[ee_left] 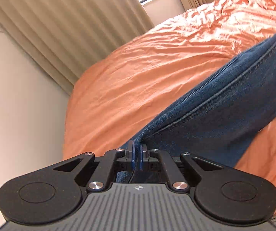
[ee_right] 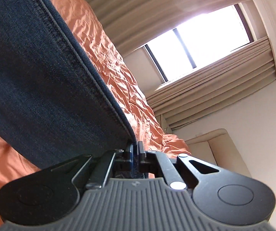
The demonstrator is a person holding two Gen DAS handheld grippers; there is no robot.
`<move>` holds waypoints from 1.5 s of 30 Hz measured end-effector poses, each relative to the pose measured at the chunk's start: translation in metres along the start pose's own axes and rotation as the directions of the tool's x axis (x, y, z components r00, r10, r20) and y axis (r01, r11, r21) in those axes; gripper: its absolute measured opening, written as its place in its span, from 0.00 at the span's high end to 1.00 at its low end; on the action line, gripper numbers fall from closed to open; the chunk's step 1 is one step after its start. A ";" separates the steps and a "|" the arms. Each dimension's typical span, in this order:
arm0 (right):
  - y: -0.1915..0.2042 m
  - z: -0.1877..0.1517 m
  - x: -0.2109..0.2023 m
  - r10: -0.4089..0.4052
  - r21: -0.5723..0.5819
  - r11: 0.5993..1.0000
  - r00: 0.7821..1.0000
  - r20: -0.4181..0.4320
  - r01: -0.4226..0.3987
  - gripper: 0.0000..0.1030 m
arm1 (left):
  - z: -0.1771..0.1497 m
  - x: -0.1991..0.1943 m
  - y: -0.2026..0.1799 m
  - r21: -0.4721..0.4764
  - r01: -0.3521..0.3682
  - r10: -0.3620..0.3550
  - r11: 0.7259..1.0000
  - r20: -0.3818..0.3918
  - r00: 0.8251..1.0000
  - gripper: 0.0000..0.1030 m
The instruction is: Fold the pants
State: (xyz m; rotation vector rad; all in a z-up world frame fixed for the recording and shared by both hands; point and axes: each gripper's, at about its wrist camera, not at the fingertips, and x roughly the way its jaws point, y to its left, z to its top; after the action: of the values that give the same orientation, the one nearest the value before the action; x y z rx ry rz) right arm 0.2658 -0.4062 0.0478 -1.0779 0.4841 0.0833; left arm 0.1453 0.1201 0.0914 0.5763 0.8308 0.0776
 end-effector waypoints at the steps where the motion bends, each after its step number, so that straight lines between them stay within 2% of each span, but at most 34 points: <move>1: 0.004 0.010 0.016 0.007 -0.013 1.000 1.000 -0.015 -0.007 1.00 | 0.007 0.015 0.002 0.015 0.004 -0.003 1.000 -0.016 1.000 0.95; 6: 0.034 0.045 0.103 0.050 -0.064 0.996 0.995 -0.090 -0.056 1.00 | 0.039 0.105 0.003 0.053 0.040 -0.035 0.998 -0.088 0.996 0.95; 9: 0.065 0.060 0.157 0.065 -0.141 0.987 0.991 -0.120 -0.082 1.00 | 0.049 0.166 -0.001 0.048 0.059 -0.052 0.997 -0.130 0.990 0.95; 13: 0.105 0.065 0.222 0.092 -0.205 0.971 0.983 -0.158 -0.124 1.00 | 0.051 0.240 -0.010 0.039 0.097 -0.087 0.995 -0.201 0.976 0.95; 19: 0.142 0.068 0.280 0.132 -0.236 0.955 0.972 -0.196 -0.178 1.00 | 0.042 0.309 -0.022 0.021 0.143 -0.132 0.990 -0.267 0.955 0.95; 23: 0.160 0.063 0.291 0.153 -0.241 0.949 0.965 -0.215 -0.204 1.00 | 0.030 0.323 -0.026 0.009 0.154 -0.146 0.988 -0.268 0.952 0.95; 26: 0.167 0.056 0.279 0.137 -0.240 0.952 0.967 -0.214 -0.188 1.00 | 0.026 0.318 -0.026 -0.011 0.133 -0.132 0.991 -0.237 0.962 0.95; 30: 0.148 0.056 0.256 0.109 -0.209 0.967 0.976 -0.188 -0.148 1.00 | 0.032 0.274 -0.017 -0.024 0.083 -0.085 0.996 -0.152 0.985 0.96; 33: 0.135 0.054 0.245 0.096 -0.208 0.969 0.978 -0.183 -0.134 1.00 | 0.037 0.246 -0.009 -0.032 0.056 -0.059 0.998 -0.096 0.994 0.96; 35: 0.135 0.054 0.247 0.087 -0.211 0.969 0.978 -0.189 -0.127 1.00 | 0.041 0.247 -0.011 -0.010 0.048 -0.049 0.999 -0.101 0.994 0.96; 40: 0.148 0.057 0.255 0.073 -0.204 0.972 0.974 -0.213 -0.117 1.00 | 0.041 0.272 -0.017 -0.035 0.055 -0.059 0.998 -0.138 0.989 0.93; 41: 0.149 0.058 0.256 0.071 -0.202 0.973 0.973 -0.219 -0.116 1.00 | 0.039 0.276 -0.017 -0.043 0.044 -0.050 0.998 -0.141 0.989 0.90; 43: 0.146 0.059 0.255 0.072 -0.167 0.980 0.971 -0.228 -0.112 0.98 | 0.036 0.278 -0.017 -0.063 -0.033 0.026 0.997 -0.110 0.994 0.81; 44: 0.144 0.060 0.254 0.070 -0.149 0.983 0.970 -0.233 -0.107 0.81 | 0.036 0.278 -0.016 -0.063 -0.042 0.035 0.997 -0.108 0.994 0.75; 45: 0.140 0.061 0.253 0.068 -0.126 0.987 0.971 -0.229 -0.099 0.71 | 0.037 0.276 -0.015 -0.068 -0.026 0.019 0.997 -0.106 0.994 0.50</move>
State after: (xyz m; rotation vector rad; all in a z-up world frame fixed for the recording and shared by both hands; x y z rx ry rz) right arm 0.4705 -0.3282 -0.1506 -1.2079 0.7366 0.0695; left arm 0.3579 0.1689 -0.0832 0.5197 0.9202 0.1578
